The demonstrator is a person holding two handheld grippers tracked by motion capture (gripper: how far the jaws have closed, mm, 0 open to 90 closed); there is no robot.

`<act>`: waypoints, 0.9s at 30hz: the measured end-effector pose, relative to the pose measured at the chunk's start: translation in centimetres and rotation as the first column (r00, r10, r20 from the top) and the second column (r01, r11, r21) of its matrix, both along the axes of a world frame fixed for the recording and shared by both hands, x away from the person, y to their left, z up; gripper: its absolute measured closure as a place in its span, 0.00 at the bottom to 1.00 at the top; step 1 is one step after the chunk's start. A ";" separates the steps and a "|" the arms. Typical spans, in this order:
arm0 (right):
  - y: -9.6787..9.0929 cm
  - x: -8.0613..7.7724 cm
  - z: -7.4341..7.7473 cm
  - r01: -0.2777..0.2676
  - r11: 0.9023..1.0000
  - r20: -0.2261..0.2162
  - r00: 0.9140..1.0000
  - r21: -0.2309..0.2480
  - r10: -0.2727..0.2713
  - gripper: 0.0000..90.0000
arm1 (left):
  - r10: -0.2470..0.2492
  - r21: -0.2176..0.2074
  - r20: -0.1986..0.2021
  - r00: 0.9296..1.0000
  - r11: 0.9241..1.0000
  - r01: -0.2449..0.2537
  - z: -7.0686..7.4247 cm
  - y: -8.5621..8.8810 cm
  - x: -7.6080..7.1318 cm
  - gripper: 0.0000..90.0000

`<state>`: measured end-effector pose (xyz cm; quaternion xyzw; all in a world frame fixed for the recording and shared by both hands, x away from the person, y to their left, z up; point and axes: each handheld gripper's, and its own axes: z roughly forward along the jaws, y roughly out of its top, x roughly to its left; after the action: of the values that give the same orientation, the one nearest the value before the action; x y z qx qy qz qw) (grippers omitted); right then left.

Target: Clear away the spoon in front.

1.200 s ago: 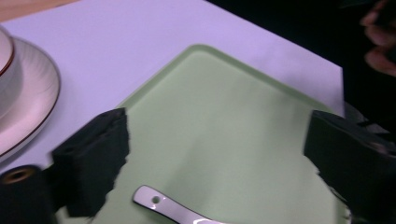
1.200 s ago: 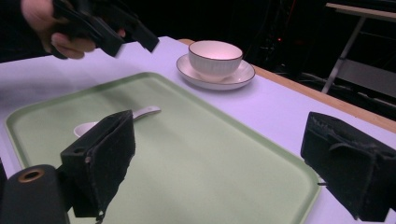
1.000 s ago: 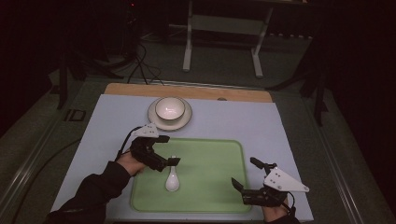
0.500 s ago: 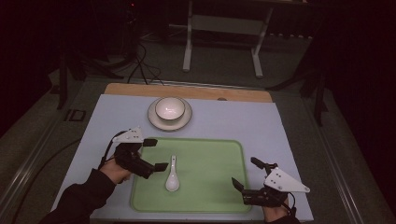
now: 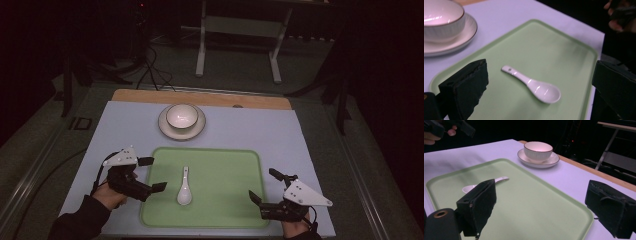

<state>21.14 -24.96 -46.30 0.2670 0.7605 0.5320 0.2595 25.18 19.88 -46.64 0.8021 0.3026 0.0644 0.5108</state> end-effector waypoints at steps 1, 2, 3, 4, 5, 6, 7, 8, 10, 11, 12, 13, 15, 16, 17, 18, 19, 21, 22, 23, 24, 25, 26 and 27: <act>0.0 0.0 0.0 0.000 1.000 0.000 1.000 -0.001 0.000 0.11 | 0.002 -0.003 -0.004 1.000 1.000 -0.002 -0.3 0.1 -0.1 0.00; 0.0 0.0 0.0 0.000 1.000 -0.001 1.000 -0.002 0.000 0.11 | 0.003 -0.005 -0.011 1.000 1.000 -0.003 -0.5 0.3 -0.2 0.00; 0.0 0.0 0.0 -0.001 1.000 -0.002 1.000 -0.001 0.001 0.11 | 0.010 -0.003 -0.012 1.000 1.000 -0.010 -0.7 0.4 -0.2 0.00; 0.0 0.0 0.0 -0.001 1.000 -0.002 1.000 -0.001 0.001 0.11 | 0.015 -0.006 -0.014 1.000 1.000 -0.015 -0.9 0.5 -0.3 0.00; 0.0 0.0 0.0 0.000 1.000 -0.001 1.000 -0.002 0.000 0.11 | 0.019 -0.012 -0.015 1.000 1.000 -0.019 -1.0 0.7 -0.4 0.00; 0.0 0.0 0.0 -0.001 1.000 -0.001 1.000 -0.002 0.001 0.11 | 0.023 -0.016 -0.013 1.000 1.000 -0.023 -1.1 0.8 -0.5 0.00; 0.0 0.0 0.0 -0.002 1.000 -0.001 1.000 -0.003 0.002 0.11 | 0.030 -0.017 -0.011 0.999 0.999 -0.030 -1.3 0.9 -0.6 0.00; 0.0 0.0 0.0 -0.001 1.000 -0.001 1.000 -0.005 0.001 0.11 | 0.035 -0.015 -0.011 0.999 0.999 -0.035 -1.5 1.0 -0.6 0.00; 0.0 0.0 -0.1 -0.001 1.000 -0.003 1.000 -0.004 0.001 0.11 | 0.043 -0.009 -0.010 0.999 0.999 -0.043 -1.9 1.1 -0.7 0.00; 0.1 0.1 -0.1 -0.001 1.000 -0.003 1.000 -0.005 0.001 0.11 | 0.046 -0.011 -0.009 0.999 0.999 -0.046 -2.0 1.1 -0.8 0.00; 0.1 0.1 -0.1 -0.001 1.000 -0.003 1.000 -0.005 0.001 0.11 | 0.046 -0.011 -0.009 0.999 0.999 -0.046 -2.0 1.1 -0.8 0.00; 0.0 0.1 -0.1 -0.001 1.000 -0.003 1.000 -0.007 0.001 0.11 | 0.052 -0.024 -0.007 0.999 0.998 -0.052 -2.3 1.3 -0.9 0.00; 0.0 0.1 -0.1 0.001 1.000 -0.004 1.000 -0.008 -0.001 0.11 | 0.066 -0.050 -0.002 0.998 0.997 -0.066 -2.6 1.6 -1.0 0.00; 0.0 0.1 -0.1 0.002 1.000 -0.005 1.000 -0.008 -0.002 0.11 | 0.069 -0.055 0.000 0.998 0.996 -0.069 -2.7 1.7 -1.0 0.00; 0.0 0.1 -0.2 0.003 1.000 -0.006 1.000 -0.009 -0.003 0.11 | 0.075 -0.058 -0.002 0.997 0.995 -0.075 -2.9 1.8 -1.0 0.00; 0.0 0.1 -0.2 0.003 1.000 -0.006 1.000 -0.010 -0.003 0.11 | 0.079 -0.062 0.005 0.997 0.995 -0.078 -3.0 1.9 -1.0 0.00; 0.0 0.2 -0.2 0.001 1.000 -0.008 1.000 -0.010 -0.001 0.11 | 0.083 -0.060 0.011 0.997 0.995 -0.082 -3.0 2.0 -1.0 0.00; 0.0 0.2 -0.3 0.001 1.000 -0.010 1.000 -0.012 -0.002 0.11 | 0.091 -0.052 0.018 0.996 0.995 -0.090 -3.2 2.2 -1.0 0.00; 0.0 0.2 -0.3 0.000 1.000 -0.013 1.000 -0.011 0.000 0.11 | 0.097 -0.056 0.021 0.995 0.994 -0.096 -3.3 2.3 -1.0 0.00; 0.0 0.2 -0.4 0.001 1.000 -0.017 1.000 -0.010 -0.001 0.11 | 0.103 -0.056 0.024 0.994 0.993 -0.101 -3.5 2.4 -0.9 0.00; 0.0 0.2 -0.4 0.001 1.000 -0.018 1.000 -0.012 -0.001 0.11 | 0.111 -0.060 0.027 0.993 0.992 -0.109 -3.6 2.5 -0.8 0.00; 0.0 0.3 -0.4 0.000 1.000 -0.019 1.000 -0.011 0.000 0.11 | 0.118 -0.066 0.026 0.993 0.991 -0.116 -3.7 2.5 -0.8 0.00; -0.1 0.3 -0.5 -0.001 1.000 -0.017 1.000 -0.013 0.001 0.11 | 0.120 -0.068 0.025 0.992 0.991 -0.118 -3.7 2.6 -0.7 0.00; -0.1 0.3 -0.5 -0.001 1.000 -0.017 1.000 -0.014 0.000 0.11 | 0.120 -0.067 0.025 0.992 0.991 -0.118 -3.8 2.6 -0.6 0.00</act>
<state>21.48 -25.01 -46.77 0.2696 0.7664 0.5244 0.2547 24.56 22.49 -50.49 0.7644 0.3445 0.0967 0.5363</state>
